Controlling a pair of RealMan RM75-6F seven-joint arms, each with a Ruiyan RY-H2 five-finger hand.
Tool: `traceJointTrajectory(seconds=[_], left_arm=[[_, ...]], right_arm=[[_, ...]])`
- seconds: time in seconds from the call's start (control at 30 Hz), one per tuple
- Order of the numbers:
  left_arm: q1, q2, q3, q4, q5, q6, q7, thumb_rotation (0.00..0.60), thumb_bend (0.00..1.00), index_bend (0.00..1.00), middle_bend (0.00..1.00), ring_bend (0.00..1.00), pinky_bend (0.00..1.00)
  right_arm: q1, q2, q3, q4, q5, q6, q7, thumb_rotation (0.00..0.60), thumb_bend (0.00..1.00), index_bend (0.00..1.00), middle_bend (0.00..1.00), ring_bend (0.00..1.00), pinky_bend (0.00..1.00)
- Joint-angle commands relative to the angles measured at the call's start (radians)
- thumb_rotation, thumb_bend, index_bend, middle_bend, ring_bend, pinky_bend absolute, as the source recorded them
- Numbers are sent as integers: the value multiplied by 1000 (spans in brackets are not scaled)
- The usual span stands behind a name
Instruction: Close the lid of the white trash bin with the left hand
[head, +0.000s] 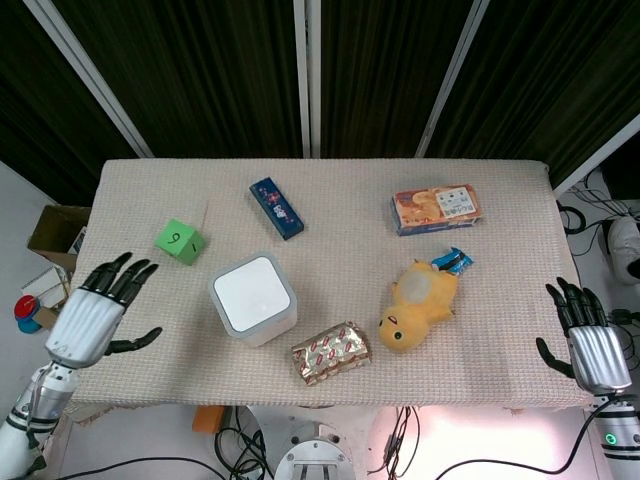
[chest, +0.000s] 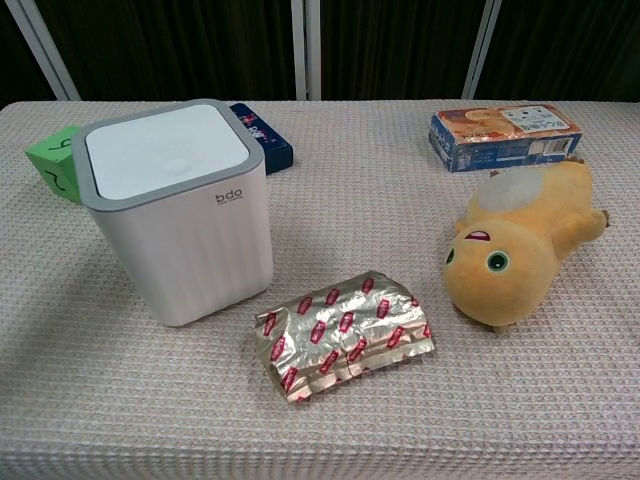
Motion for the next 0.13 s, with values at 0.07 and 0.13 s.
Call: traceJointTrajectory(seconds=[0.07, 0.13], left_arm=[[159, -106, 50, 237, -62, 98, -172, 286, 193, 131, 142, 88, 239], [180, -136, 52, 295, -77, 99, -205, 258, 193, 131, 142, 88, 239]], right_arm=[[0, -7, 6, 4, 21, -15, -56, 600, 274, 0, 0, 0, 0], [2, -13, 7, 1, 21, -16, -63, 600, 274, 0, 0, 0, 0]])
